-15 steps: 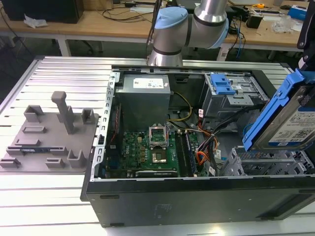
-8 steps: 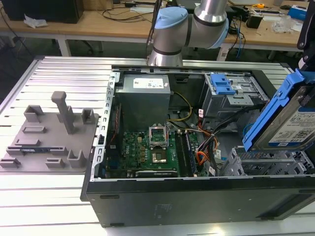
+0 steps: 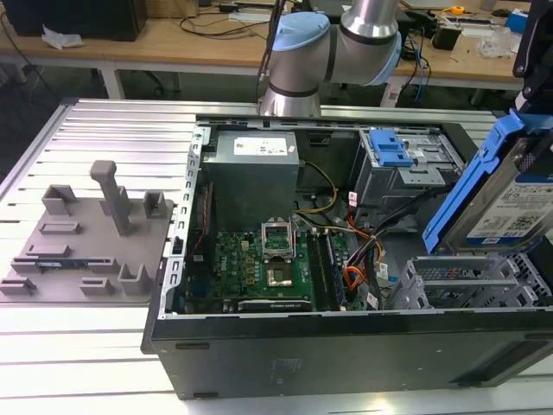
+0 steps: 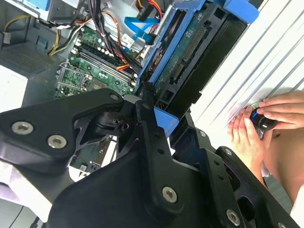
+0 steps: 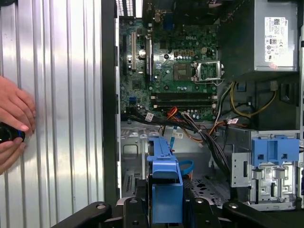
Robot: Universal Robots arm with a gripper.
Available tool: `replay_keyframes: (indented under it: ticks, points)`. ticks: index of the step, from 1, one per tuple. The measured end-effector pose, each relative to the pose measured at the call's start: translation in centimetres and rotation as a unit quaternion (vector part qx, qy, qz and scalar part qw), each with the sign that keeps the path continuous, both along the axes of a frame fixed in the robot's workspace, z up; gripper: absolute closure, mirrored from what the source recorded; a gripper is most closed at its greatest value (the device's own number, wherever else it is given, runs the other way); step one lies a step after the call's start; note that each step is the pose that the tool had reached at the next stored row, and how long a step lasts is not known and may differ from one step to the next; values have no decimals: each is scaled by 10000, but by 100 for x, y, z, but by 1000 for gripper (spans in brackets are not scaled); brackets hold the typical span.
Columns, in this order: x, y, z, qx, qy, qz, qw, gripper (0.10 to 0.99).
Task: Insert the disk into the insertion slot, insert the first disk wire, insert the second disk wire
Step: 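Insert the disk into the insertion slot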
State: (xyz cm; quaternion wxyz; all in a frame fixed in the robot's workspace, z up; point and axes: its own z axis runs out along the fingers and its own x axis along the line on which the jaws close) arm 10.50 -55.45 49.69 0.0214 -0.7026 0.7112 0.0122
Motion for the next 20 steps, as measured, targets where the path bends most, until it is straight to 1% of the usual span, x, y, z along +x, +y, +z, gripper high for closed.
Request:
replay_keyframes:
  ticks: [2,3,4,7,12,15,20]
  points:
    - [23,36,-1,0,3,0,10000,722]
    - [45,53,-3,-1,11,0,10000,722]
    - [66,66,-6,0,25,0,10000,722]
    - [103,73,-14,-1,62,0,10000,722]
    - [103,72,-14,-1,67,0,10000,722]
    - [102,71,-25,-1,59,0,10000,722]
    - [102,61,-44,-1,59,0,10000,722]
